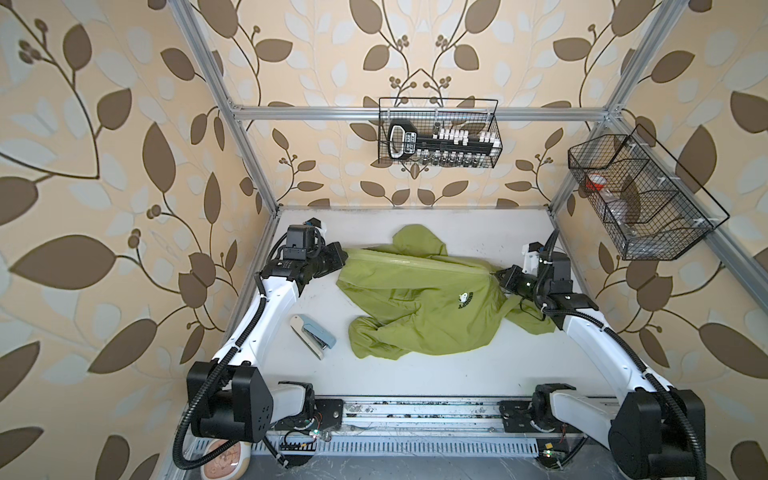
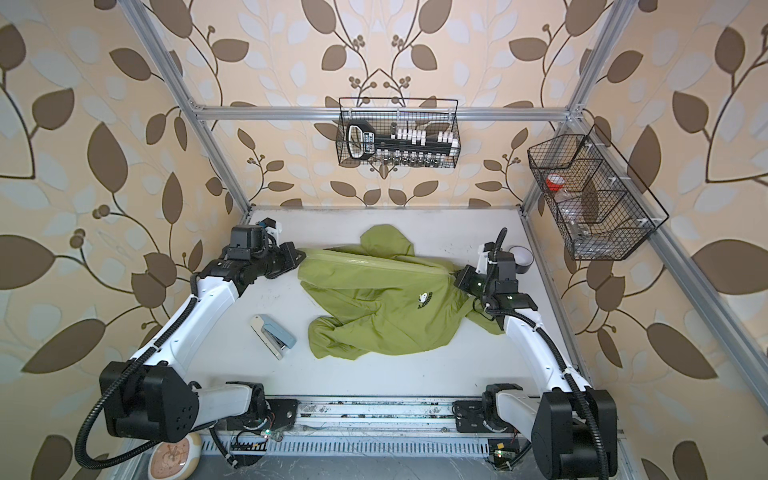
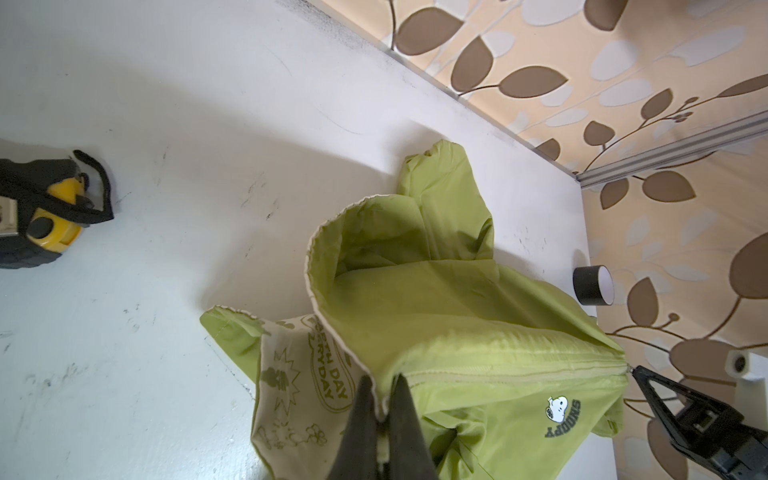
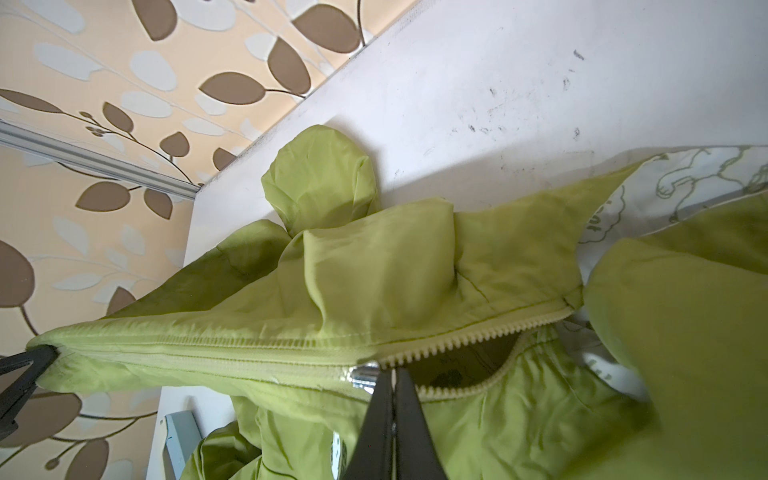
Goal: Zip up the jacket
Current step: 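Draw the right gripper with the slider toward the hood, closing the zipper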
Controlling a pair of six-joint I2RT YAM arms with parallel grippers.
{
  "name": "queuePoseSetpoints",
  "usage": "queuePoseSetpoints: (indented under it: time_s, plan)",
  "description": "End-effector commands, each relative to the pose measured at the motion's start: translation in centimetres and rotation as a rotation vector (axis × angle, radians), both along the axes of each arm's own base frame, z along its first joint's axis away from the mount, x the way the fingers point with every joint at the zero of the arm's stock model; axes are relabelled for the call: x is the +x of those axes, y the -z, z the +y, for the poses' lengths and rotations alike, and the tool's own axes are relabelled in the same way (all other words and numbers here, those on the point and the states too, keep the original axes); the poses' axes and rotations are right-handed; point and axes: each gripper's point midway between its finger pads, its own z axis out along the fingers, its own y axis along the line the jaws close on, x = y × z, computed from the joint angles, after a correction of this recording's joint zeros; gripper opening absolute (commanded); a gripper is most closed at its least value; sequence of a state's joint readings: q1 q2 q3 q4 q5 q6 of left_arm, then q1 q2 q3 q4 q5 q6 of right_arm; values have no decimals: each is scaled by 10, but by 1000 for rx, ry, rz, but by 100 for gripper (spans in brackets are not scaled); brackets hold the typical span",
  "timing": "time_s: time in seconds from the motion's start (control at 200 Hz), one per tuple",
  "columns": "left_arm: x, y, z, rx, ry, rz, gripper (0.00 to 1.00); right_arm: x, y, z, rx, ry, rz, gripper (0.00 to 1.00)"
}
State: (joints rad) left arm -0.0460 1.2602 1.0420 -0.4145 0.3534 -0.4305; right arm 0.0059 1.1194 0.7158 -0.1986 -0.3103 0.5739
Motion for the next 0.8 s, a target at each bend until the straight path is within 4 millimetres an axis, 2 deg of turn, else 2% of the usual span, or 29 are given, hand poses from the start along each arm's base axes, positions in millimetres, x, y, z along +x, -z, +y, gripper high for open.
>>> queuePoseSetpoints:
  time_s: [0.0, 0.8]
  plan:
    - [3, -11, 18, 50, -81, -55, 0, -2, -1, -7, -22, 16, -7, 0]
    - [2, -1, 38, 120, -179, -22, 0, 3, -9, -7, -11, 18, -20, 0]
